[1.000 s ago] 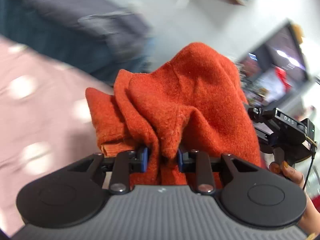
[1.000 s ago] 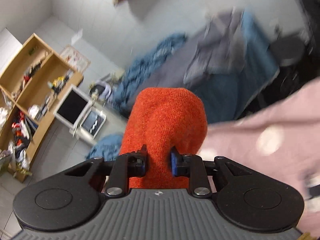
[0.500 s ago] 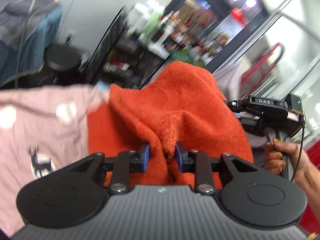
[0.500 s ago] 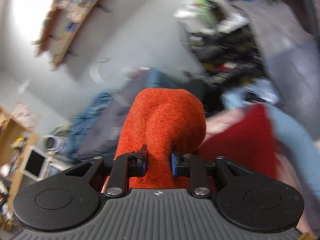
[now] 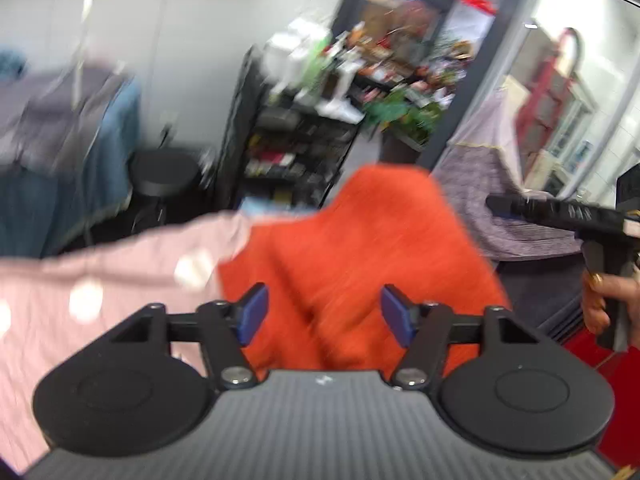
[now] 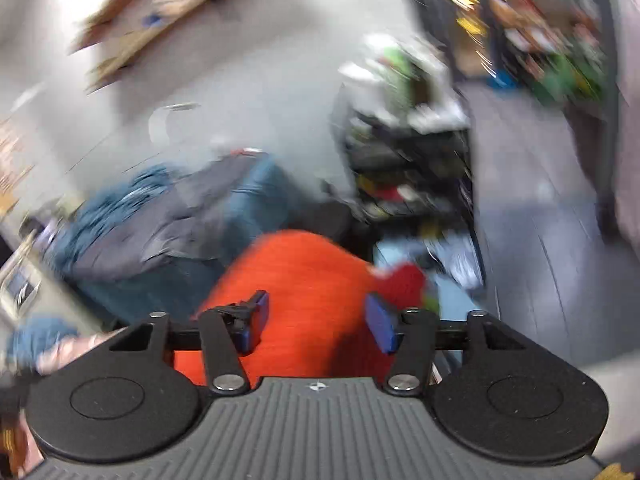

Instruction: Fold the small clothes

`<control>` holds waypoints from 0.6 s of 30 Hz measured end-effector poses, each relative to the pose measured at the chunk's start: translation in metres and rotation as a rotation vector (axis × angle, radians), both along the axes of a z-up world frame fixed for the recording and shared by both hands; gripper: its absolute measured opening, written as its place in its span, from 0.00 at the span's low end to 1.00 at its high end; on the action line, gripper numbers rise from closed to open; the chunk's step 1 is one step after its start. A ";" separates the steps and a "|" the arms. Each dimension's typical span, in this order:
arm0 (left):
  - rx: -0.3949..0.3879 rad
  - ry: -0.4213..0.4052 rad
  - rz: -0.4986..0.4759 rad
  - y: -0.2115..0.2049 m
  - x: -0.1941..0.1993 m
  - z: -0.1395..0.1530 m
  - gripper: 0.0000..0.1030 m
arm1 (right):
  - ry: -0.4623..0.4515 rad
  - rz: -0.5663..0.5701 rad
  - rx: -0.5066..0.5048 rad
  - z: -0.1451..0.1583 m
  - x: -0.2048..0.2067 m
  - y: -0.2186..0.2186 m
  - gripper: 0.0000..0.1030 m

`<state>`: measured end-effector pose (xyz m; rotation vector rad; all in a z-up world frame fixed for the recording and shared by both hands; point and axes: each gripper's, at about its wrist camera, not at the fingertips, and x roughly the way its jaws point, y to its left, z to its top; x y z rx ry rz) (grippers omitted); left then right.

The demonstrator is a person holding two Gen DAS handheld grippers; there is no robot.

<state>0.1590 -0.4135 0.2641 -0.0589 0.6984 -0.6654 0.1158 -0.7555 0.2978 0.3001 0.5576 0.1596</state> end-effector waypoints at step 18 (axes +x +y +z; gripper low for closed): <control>0.339 -0.121 -0.156 -0.086 -0.018 -0.001 0.91 | 0.180 0.323 -0.466 -0.014 -0.012 0.111 0.52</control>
